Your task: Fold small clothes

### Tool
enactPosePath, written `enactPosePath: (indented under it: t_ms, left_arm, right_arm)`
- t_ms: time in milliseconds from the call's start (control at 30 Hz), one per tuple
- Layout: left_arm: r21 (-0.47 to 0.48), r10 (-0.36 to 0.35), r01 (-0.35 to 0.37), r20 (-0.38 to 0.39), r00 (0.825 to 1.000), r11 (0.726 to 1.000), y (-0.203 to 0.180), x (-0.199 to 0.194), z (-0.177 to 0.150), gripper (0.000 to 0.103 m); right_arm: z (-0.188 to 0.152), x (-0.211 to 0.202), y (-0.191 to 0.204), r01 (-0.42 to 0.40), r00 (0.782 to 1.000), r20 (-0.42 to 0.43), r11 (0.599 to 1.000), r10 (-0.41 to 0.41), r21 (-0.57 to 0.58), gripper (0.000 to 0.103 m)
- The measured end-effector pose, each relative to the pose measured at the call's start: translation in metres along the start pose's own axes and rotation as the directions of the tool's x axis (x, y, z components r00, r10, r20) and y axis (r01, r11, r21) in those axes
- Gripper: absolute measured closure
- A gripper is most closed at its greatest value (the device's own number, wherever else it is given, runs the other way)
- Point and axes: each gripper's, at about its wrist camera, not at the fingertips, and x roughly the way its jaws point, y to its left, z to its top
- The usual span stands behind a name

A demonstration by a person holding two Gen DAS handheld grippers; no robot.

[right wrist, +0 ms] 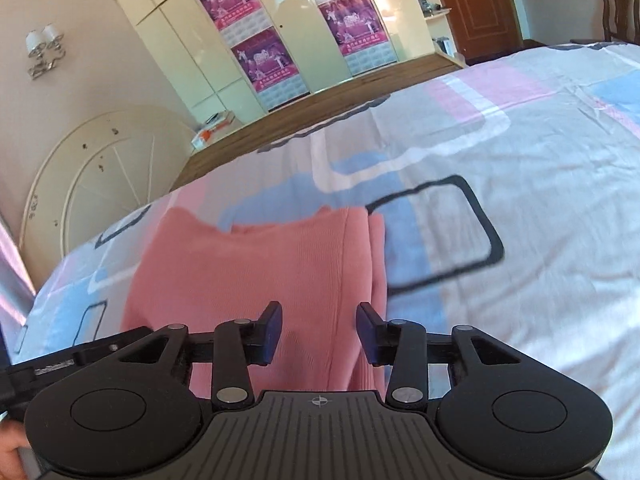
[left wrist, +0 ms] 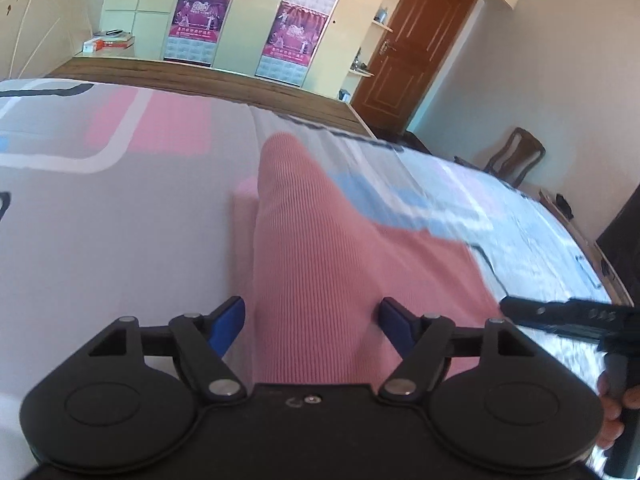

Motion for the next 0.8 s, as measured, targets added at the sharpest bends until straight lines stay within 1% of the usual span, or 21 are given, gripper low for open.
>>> enactPosePath:
  t_ms: [167,267,300,333,367,433,500,533,567,600,633,667,700,733,767,800]
  left_arm:
    - [-0.052,-0.01,0.01,-0.011,1.0,0.999,0.007,0.028,0.021,0.029]
    - [-0.097,-0.02,0.018,-0.017,1.0,0.995,0.013,0.041,0.029,0.033]
    - [-0.113,-0.021,0.019,-0.017,1.0,0.993,0.015,0.045,0.03,0.036]
    - [-0.126,-0.023,0.021,-0.017,1.0,0.992,0.017,0.047,0.03,0.038]
    - [-0.137,-0.027,0.024,-0.02,0.999,0.99,0.019,0.048,0.03,0.038]
    - [-0.14,-0.034,0.031,-0.021,0.999,0.99,0.02,0.05,0.029,0.038]
    - [-0.13,-0.037,0.034,-0.026,0.999,0.991,0.021,0.051,0.03,0.035]
    - [-0.126,-0.037,0.033,-0.027,0.999,0.992,0.021,0.051,0.03,0.034]
    - [-0.122,-0.035,0.032,-0.026,0.999,0.992,0.021,0.052,0.031,0.032]
    - [-0.119,-0.035,0.031,-0.027,0.999,0.992,0.021,0.053,0.033,0.032]
    - [-0.118,-0.037,0.033,-0.03,0.999,0.992,0.021,0.055,0.034,0.032]
    - [-0.12,-0.04,0.036,-0.033,0.999,0.992,0.02,0.057,0.035,0.032]
    - [-0.121,-0.042,0.037,-0.034,0.999,0.992,0.02,0.06,0.035,0.033]
    - [-0.119,-0.042,0.038,-0.032,0.999,0.992,0.019,0.061,0.035,0.034]
    - [-0.115,-0.04,0.036,-0.029,0.999,0.993,0.018,0.062,0.033,0.035]
    - [-0.11,-0.038,0.036,-0.024,0.999,0.993,0.018,0.062,0.033,0.038]
  right_arm:
    - [0.027,0.042,-0.007,0.003,1.0,-0.021,1.0,-0.003,0.022,0.062]
    - [0.033,0.058,-0.01,-0.005,0.999,-0.031,1.0,0.005,0.01,0.063]
    - [0.035,0.059,-0.008,0.003,1.0,-0.024,1.0,-0.003,-0.007,0.067]
    - [0.035,0.06,-0.006,0.004,1.0,-0.022,1.0,-0.005,-0.031,0.082]
    - [0.035,0.061,-0.003,0.011,1.0,-0.02,0.998,-0.012,-0.058,0.094]
    - [0.034,0.061,0.0,0.034,0.999,-0.004,0.994,-0.035,-0.101,0.094]
    - [0.031,0.058,-0.003,0.054,0.998,0.02,0.993,-0.052,-0.108,0.094]
    - [0.031,0.056,-0.005,0.051,0.998,0.031,0.994,-0.048,-0.098,0.094]
    - [0.032,0.057,-0.008,0.055,0.998,0.035,0.995,-0.053,-0.079,0.088]
    - [0.033,0.059,-0.011,0.052,0.998,0.026,0.997,-0.05,-0.061,0.078]
    - [0.035,0.064,-0.013,0.047,0.999,0.003,0.998,-0.047,-0.052,0.054]
    - [0.036,0.069,-0.013,0.038,0.999,-0.01,0.998,-0.038,-0.053,0.051]
    - [0.036,0.072,-0.012,0.022,1.0,-0.02,0.998,-0.023,-0.058,0.051]
    - [0.035,0.075,-0.011,0.018,0.999,-0.025,0.998,-0.02,-0.057,0.053]
    - [0.034,0.076,-0.009,0.03,0.999,-0.013,0.998,-0.03,-0.056,0.069]
    - [0.033,0.076,-0.008,0.039,0.999,-0.007,0.997,-0.039,-0.061,0.08]
